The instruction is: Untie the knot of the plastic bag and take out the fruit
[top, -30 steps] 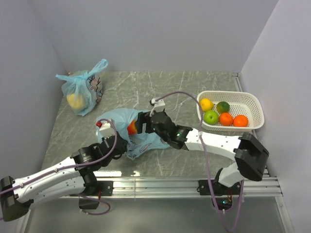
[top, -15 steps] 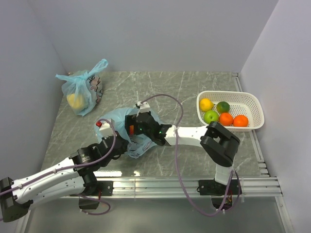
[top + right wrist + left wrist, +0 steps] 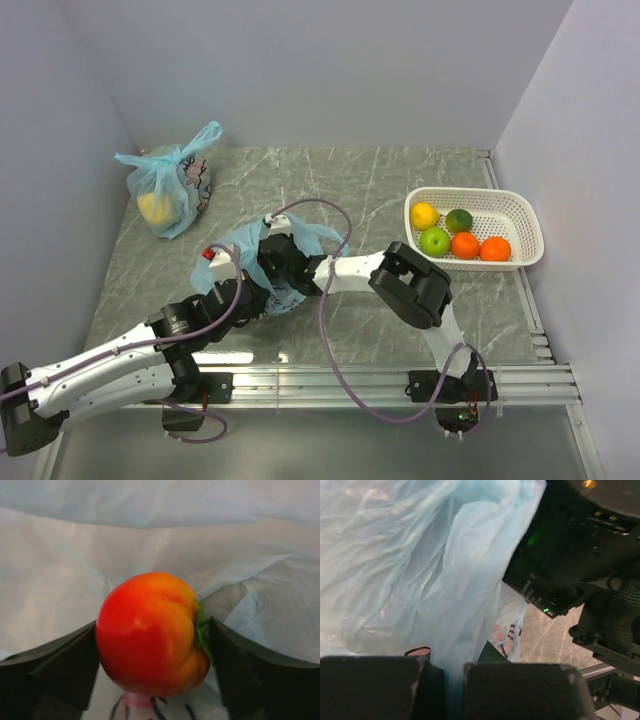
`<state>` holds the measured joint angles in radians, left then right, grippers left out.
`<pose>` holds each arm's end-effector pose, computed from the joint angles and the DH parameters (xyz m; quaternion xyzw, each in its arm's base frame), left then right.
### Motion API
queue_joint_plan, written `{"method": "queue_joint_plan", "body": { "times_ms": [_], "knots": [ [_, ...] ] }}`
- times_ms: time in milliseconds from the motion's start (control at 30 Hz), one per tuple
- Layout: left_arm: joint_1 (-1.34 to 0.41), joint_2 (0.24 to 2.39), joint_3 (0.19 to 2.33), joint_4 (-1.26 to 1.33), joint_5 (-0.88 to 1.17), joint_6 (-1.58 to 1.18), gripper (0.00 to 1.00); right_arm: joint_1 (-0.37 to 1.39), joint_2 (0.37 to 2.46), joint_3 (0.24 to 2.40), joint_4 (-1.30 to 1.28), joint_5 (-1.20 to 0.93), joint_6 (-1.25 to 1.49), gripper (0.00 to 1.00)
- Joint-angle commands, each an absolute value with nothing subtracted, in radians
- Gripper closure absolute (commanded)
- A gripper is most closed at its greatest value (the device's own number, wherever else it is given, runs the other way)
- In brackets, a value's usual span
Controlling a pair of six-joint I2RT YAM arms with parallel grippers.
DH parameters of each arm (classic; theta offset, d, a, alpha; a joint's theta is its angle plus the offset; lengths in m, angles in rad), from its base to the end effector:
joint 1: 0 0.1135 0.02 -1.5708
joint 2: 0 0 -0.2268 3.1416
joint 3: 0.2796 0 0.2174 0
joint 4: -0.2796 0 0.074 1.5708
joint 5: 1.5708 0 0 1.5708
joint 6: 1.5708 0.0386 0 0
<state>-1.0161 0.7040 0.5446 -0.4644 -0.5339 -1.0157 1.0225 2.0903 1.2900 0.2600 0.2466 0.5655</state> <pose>0.0957 -0.1172 0.2237 -0.1201 0.8585 -0.2502 0.4313 0.2253 0.3507 0.1449 -0.1366 0.8548 0.2737 0.4191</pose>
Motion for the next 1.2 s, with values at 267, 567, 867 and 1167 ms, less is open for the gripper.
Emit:
{"method": "queue_joint_plan", "body": {
  "times_ms": [267,567,867,1167],
  "knots": [
    [-1.023,0.678,0.511,-0.503,-0.583,-1.088,0.99,1.017,1.945,1.174,0.328,0.267,0.49,0.87],
    [-1.022,0.696,0.518,-0.549,-0.656,-1.101,0.99,1.014,1.642,0.99,0.35,0.241,0.359,1.0],
    [-1.02,0.733,0.525,-0.531,-0.672,-1.083,1.0,1.0,1.342,0.916,0.259,0.096,0.198,1.0],
    [-1.02,0.69,0.506,-0.477,-0.634,-1.016,1.0,0.68,1.193,0.897,0.075,0.469,0.296,1.0]
  ]
}}
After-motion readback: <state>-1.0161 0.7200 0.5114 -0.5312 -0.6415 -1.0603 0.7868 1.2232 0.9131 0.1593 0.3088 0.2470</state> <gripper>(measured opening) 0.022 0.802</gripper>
